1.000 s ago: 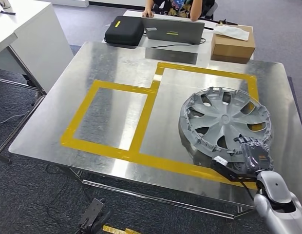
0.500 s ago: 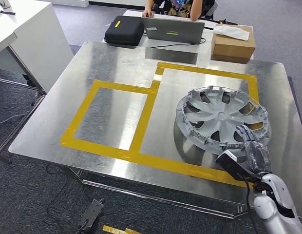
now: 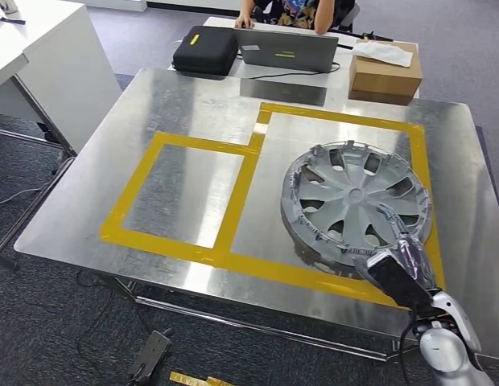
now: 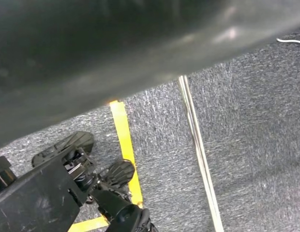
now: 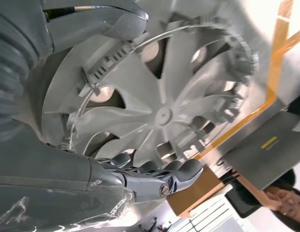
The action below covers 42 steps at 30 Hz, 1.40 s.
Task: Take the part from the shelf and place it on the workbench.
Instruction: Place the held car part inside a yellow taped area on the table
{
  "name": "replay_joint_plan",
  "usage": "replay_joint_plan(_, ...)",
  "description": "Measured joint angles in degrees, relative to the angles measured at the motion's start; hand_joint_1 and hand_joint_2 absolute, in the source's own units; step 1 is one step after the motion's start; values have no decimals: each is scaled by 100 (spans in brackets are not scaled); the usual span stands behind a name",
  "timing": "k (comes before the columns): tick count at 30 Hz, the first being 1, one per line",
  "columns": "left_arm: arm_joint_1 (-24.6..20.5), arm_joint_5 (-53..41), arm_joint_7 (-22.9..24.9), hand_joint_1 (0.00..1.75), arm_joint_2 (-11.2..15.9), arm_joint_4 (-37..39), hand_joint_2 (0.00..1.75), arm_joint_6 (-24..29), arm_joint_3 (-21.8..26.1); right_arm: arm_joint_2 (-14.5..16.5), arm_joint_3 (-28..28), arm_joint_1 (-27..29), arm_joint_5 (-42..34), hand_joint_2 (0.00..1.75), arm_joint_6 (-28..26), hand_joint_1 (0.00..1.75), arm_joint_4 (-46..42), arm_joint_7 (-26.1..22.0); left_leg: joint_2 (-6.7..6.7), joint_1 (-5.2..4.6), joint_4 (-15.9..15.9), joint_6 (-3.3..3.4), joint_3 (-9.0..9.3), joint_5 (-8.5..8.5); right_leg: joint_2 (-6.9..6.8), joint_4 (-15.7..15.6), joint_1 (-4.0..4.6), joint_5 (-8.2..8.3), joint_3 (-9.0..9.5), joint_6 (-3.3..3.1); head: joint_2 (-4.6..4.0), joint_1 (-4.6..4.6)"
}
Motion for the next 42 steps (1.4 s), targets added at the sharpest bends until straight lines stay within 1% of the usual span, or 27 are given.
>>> replay_joint_plan(4,7,19,-57,0,3,1,0,-15,3,74,31,316,-184,175,-15,0,-367,-151,0,0,0,0,-1,-1,-1,0,1,-1,0,0,0,1)
replay_joint_plan(7,21,60,-85,0,11,2,0,-15,10,140,58,646,57,175,-300,0,-717,-348,0,0,-1,1,-1,-1,-1,0,1,-1,-1,1,0,2)
replay_joint_plan(9,33,96,-90,0,18,2,0,-5,23,231,79,939,491,175,-742,0,-1014,-510,-3,0,-1,3,-1,-3,-5,0,1,-4,-1,1,0,2)
replay_joint_plan(12,75,162,-103,0,28,2,0,30,76,500,206,1537,1465,175,-1795,0,-1577,-738,-7,1,-3,4,-2,-5,-9,0,3,-10,0,1,0,1)
replay_joint_plan(15,111,223,-134,0,33,2,0,52,143,760,494,2110,2243,175,-2823,0,-2035,-645,-6,4,-5,2,-3,-7,-5,0,5,-13,-1,1,0,1)
replay_joint_plan(17,120,263,-161,0,37,2,0,62,178,907,685,2401,2549,175,-3207,0,-2255,-530,-5,4,-6,1,-2,-8,-2,0,6,-14,-1,1,0,1)
replay_joint_plan(20,131,297,-176,0,46,2,0,79,233,1137,854,2704,2705,175,-3366,0,-2487,-496,-4,3,-6,0,-2,-8,-2,0,5,-13,0,0,0,2)
replay_joint_plan(23,144,322,-179,0,55,2,0,113,281,1365,915,2906,2478,175,-3378,0,-2612,-685,-2,2,-5,1,1,-7,-2,0,5,-13,3,1,0,2)
replay_joint_plan(25,163,352,-186,0,61,2,0,138,315,1647,850,3063,2176,175,-3381,0,-2644,-1076,-2,0,-4,1,2,-7,-3,-1,3,-11,4,1,0,3)
replay_joint_plan(27,186,367,-192,0,72,2,0,146,347,2034,651,3190,1887,175,-3383,0,-2640,-1519,-2,-1,-2,1,2,-7,-2,-2,1,-9,3,0,0,1)
replay_joint_plan(28,193,368,-194,0,77,2,0,148,365,2224,510,3229,1756,175,-3383,0,-2625,-1668,-2,-1,-1,1,2,-7,-1,-2,0,-8,3,0,0,0)
replay_joint_plan(29,197,370,-197,0,80,2,0,150,382,2381,360,3256,1639,175,-3385,0,-2602,-1743,-2,-2,-1,1,2,-7,0,-2,-1,-8,3,1,0,1)
replay_joint_plan(31,202,370,-204,0,84,2,0,154,413,2600,95,3295,1488,175,-3389,0,-2539,-1777,-2,-6,2,2,2,-7,-1,-3,-6,-6,4,4,0,2)
replay_joint_plan(34,209,370,-209,0,93,2,0,157,433,2786,-125,3323,1398,175,-3393,0,-2459,-1779,-2,-19,14,9,0,-11,0,-3,-19,0,4,14,0,2)
replay_joint_plan(37,211,375,-216,0,105,2,0,169,451,2909,-313,3323,1150,175,-3393,0,-2332,-1722,-1,-30,43,34,-11,-17,0,-5,-30,13,4,37,0,1)
replay_joint_plan(40,221,397,-254,0,117,2,0,192,494,2993,-610,3285,383,175,-3397,0,-2058,-1731,-1,-44,57,91,-26,8,3,-41,-45,59,18,93,0,-2)
replay_joint_plan(41,222,404,-266,0,116,2,0,201,509,3009,-714,3253,89,175,-3399,0,-1927,-1742,3,-28,17,119,-16,55,3,-61,-43,73,22,118,0,-2)
replay_joint_plan(42,223,409,-275,0,114,2,0,208,525,3019,-820,3208,-187,175,-3403,0,-1759,-1725,13,-9,-36,149,-8,112,-2,-59,-35,48,9,140,0,1)
